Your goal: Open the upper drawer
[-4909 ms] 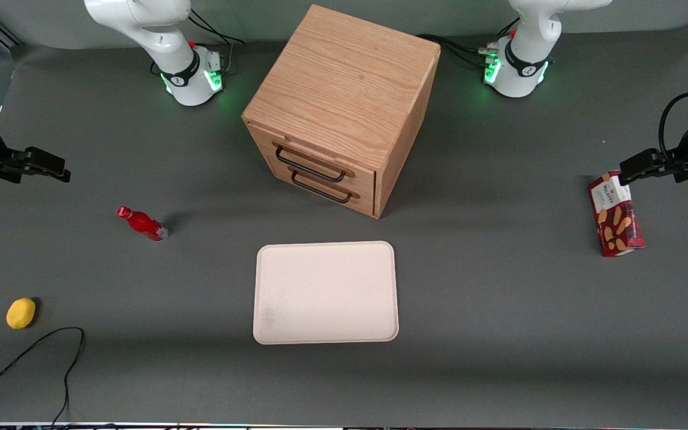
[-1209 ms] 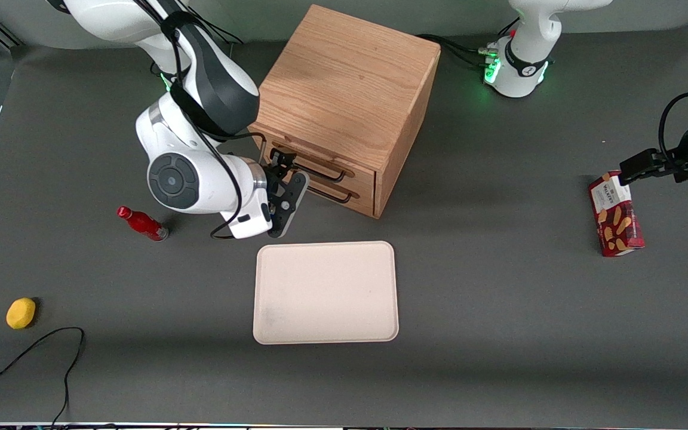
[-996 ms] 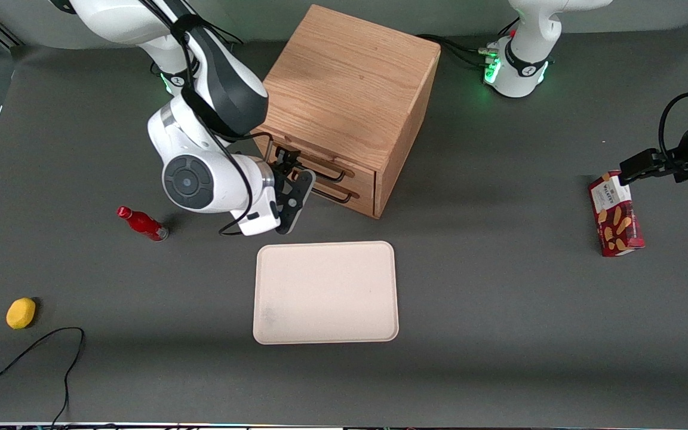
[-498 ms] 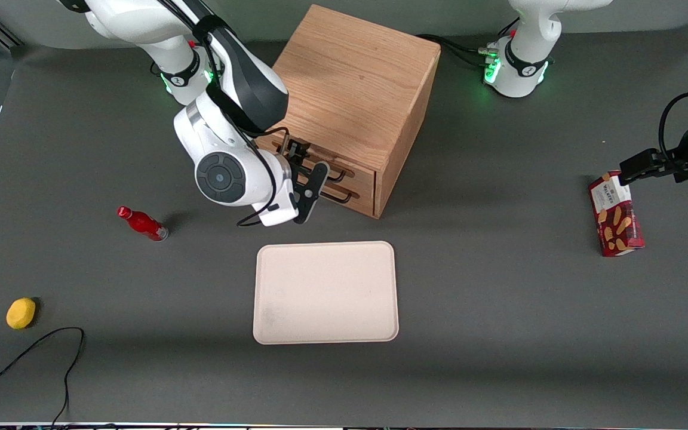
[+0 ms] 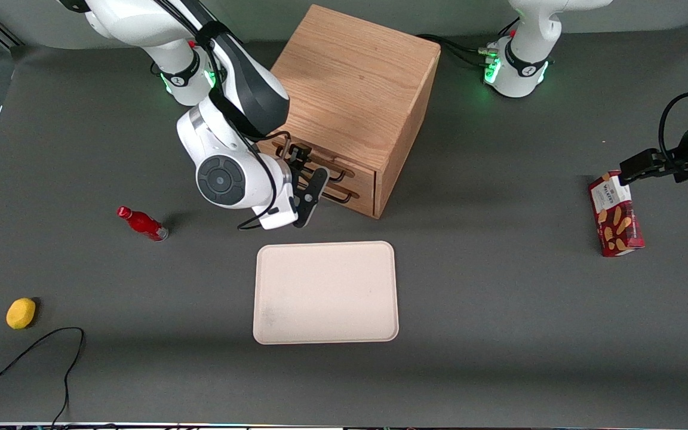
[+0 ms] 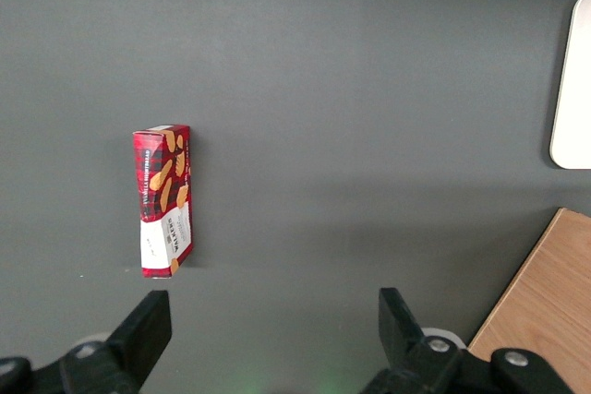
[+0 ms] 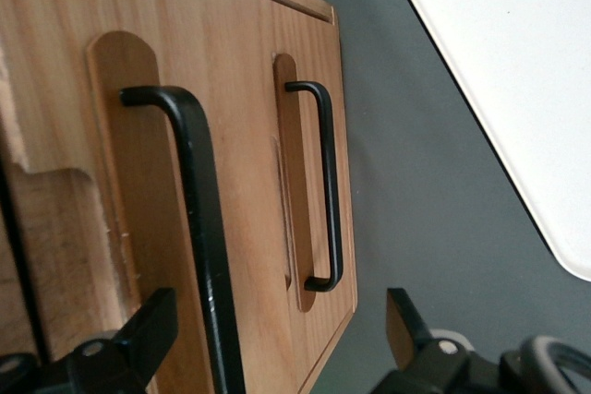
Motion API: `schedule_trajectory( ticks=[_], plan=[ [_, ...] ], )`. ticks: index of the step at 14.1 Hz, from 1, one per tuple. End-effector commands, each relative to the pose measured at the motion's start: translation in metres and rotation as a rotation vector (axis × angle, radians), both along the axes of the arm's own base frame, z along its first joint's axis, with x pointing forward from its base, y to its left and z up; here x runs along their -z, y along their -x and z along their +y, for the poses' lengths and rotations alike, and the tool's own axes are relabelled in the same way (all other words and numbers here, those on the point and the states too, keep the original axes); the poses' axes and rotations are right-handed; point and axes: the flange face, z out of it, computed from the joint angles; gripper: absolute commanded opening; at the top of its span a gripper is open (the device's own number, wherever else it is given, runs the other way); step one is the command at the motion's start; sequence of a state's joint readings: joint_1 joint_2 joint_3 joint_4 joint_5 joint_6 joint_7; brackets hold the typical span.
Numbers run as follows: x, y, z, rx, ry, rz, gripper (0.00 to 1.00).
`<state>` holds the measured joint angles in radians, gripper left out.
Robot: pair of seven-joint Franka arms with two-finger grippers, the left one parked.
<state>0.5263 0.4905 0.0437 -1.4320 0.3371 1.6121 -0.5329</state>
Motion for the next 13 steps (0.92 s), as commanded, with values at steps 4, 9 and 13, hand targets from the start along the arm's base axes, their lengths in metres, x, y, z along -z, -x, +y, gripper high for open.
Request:
schedule_trajectory(
  ticks=[4, 9, 13],
  plan=[
    [0.009, 0.010, 0.008, 0.008, 0.016, -0.025, 1.00],
    [0.021, 0.007, 0.007, 0.017, 0.019, -0.056, 1.00],
    [0.024, 0.004, 0.006, 0.023, 0.018, -0.064, 1.00]
  ],
)
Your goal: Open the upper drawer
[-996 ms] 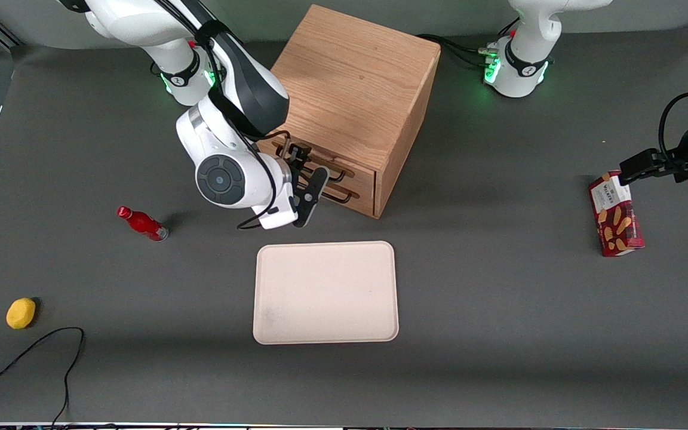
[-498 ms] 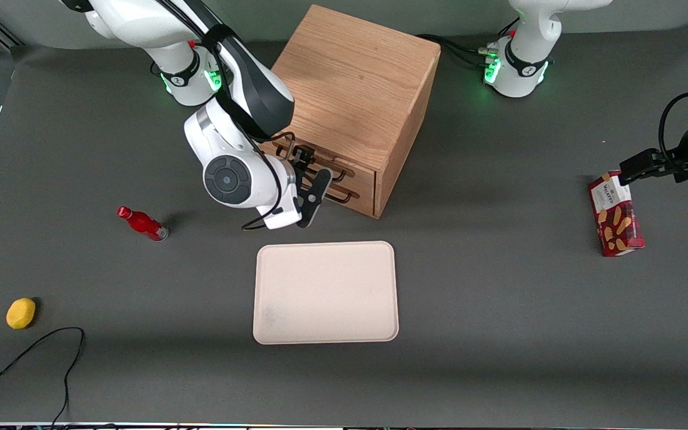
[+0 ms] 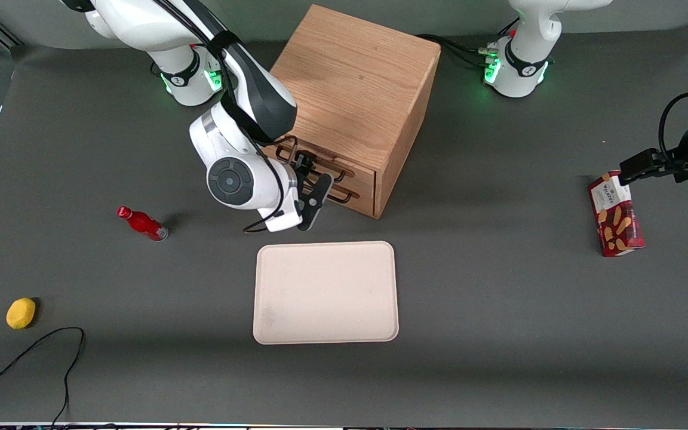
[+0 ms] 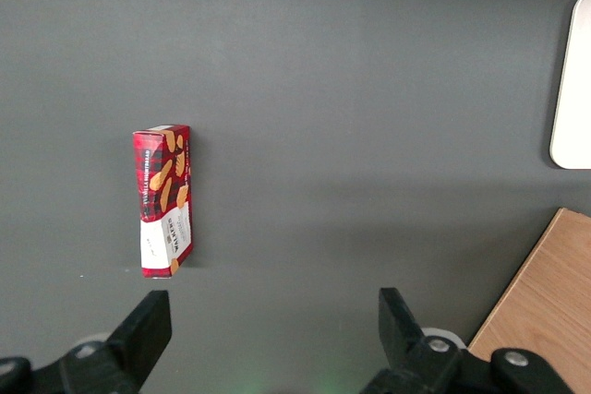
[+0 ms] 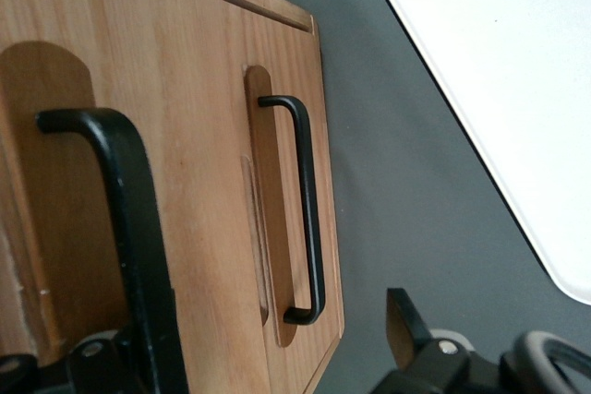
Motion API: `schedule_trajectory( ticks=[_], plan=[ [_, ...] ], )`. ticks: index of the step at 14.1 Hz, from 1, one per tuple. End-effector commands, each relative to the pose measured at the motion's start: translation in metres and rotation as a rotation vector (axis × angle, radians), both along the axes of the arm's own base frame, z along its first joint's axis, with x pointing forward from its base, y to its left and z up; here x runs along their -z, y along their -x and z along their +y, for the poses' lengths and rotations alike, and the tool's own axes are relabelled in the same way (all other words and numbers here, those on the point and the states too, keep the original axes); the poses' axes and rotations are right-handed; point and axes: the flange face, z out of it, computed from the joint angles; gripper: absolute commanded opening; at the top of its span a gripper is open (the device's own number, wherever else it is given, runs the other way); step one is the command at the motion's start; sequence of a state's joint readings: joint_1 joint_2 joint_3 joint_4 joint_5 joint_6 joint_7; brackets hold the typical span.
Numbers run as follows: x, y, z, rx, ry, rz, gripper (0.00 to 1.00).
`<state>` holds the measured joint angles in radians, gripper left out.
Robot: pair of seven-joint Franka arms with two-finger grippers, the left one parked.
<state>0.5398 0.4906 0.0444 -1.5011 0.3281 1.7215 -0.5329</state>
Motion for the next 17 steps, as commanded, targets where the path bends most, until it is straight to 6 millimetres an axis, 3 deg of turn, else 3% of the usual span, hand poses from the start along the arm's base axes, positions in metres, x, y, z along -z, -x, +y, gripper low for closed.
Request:
schedule_trajectory(
  ticks=[1, 14, 17],
  plan=[
    [-0.002, 0.001, 0.001, 0.007, 0.017, -0.026, 1.00],
    [-0.006, -0.018, -0.017, -0.002, 0.003, -0.052, 1.00],
    [-0.010, -0.032, -0.026, 0.017, 0.004, -0.073, 1.00]
  ],
)
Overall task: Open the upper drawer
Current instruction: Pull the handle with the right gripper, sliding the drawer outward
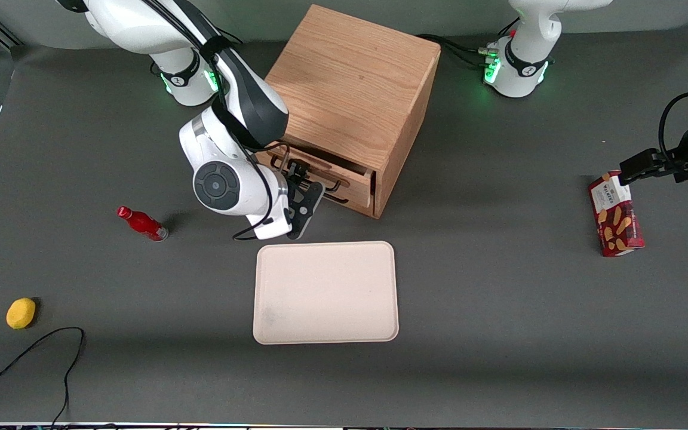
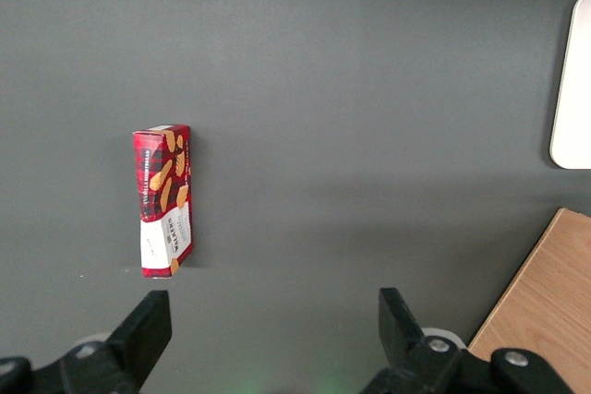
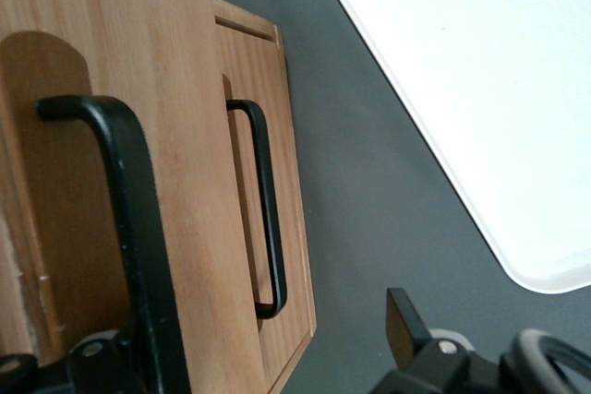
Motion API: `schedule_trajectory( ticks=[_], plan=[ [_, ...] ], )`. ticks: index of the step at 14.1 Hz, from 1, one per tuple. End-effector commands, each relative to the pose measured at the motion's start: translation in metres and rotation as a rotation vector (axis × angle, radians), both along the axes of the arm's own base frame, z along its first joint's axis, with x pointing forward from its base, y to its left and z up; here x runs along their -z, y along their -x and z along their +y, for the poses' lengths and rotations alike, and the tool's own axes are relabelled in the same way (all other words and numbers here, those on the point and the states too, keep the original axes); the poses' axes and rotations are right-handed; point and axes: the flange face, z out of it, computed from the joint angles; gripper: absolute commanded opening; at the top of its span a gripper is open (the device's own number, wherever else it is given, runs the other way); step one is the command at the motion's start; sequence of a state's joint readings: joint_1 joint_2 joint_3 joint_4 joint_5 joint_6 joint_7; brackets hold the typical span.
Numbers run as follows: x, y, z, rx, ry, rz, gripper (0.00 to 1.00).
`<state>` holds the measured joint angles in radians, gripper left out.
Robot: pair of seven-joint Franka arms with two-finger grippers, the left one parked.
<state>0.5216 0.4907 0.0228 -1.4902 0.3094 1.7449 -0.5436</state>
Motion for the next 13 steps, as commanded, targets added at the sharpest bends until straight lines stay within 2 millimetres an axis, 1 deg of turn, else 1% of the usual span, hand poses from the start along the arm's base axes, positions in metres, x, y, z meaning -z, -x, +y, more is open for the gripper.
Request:
schedule_trajectory(
  ticks=[1, 2, 3, 4, 7, 8, 11, 12, 13],
  plan=[
    [-0.004, -0.012, -0.006, -0.010, 0.000, -0.025, 1.00],
    [-0.001, -0.015, -0.006, -0.009, 0.002, -0.025, 1.00],
    [-0.003, -0.020, -0.007, -0.005, -0.001, -0.034, 1.00],
    [-0.002, -0.027, -0.014, 0.007, -0.002, -0.037, 1.00],
    [0.001, -0.034, -0.018, 0.012, -0.004, -0.040, 1.00],
    [0.001, -0.041, -0.022, 0.023, -0.006, -0.044, 1.00],
    [0.001, -0.048, -0.024, 0.015, -0.015, -0.056, 1.00],
    [0.003, -0.054, -0.030, 0.025, -0.018, -0.057, 1.00],
    [0.001, -0.056, -0.031, 0.023, -0.020, -0.063, 1.00]
  ],
)
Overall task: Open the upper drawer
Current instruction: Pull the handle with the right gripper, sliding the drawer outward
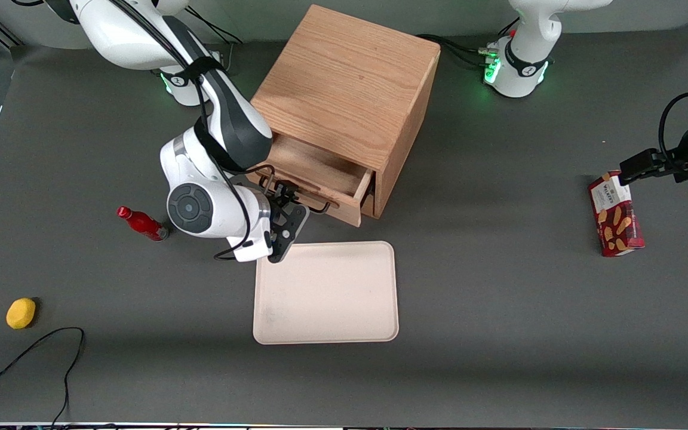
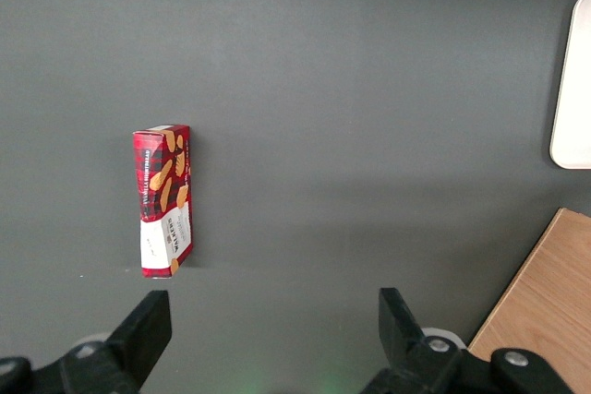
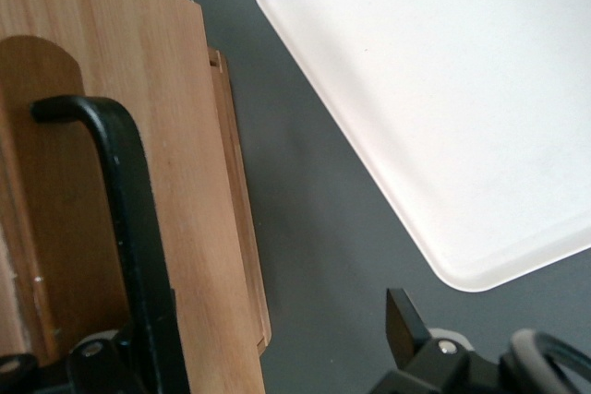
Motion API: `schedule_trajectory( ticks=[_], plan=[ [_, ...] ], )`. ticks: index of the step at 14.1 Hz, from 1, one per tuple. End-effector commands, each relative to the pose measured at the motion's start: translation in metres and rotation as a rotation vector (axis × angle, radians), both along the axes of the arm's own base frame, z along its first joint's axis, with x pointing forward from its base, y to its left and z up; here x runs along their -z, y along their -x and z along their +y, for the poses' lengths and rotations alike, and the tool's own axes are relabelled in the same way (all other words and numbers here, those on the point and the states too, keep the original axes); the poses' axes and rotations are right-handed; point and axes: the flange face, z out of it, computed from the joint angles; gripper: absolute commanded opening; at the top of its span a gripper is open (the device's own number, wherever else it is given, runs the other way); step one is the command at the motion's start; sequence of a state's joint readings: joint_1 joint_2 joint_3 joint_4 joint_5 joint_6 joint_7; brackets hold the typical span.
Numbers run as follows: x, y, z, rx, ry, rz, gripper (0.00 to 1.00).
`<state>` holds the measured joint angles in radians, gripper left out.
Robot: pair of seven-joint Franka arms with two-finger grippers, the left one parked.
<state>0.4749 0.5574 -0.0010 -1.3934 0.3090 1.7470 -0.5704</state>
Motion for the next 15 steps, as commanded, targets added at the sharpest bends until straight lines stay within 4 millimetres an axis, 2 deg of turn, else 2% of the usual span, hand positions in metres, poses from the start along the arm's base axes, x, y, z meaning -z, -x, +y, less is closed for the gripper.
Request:
schedule_trajectory(
  ticks=[1, 6, 8, 15],
  plan=[
    [-0.001, -0.015, -0.004, -0.017, -0.005, -0.027, 1.00],
    [-0.006, -0.029, -0.015, -0.021, -0.022, -0.051, 1.00],
    [-0.006, -0.038, -0.027, 0.001, -0.025, -0.055, 1.00],
    [-0.004, -0.056, -0.030, 0.022, -0.039, -0.095, 1.00]
  ],
)
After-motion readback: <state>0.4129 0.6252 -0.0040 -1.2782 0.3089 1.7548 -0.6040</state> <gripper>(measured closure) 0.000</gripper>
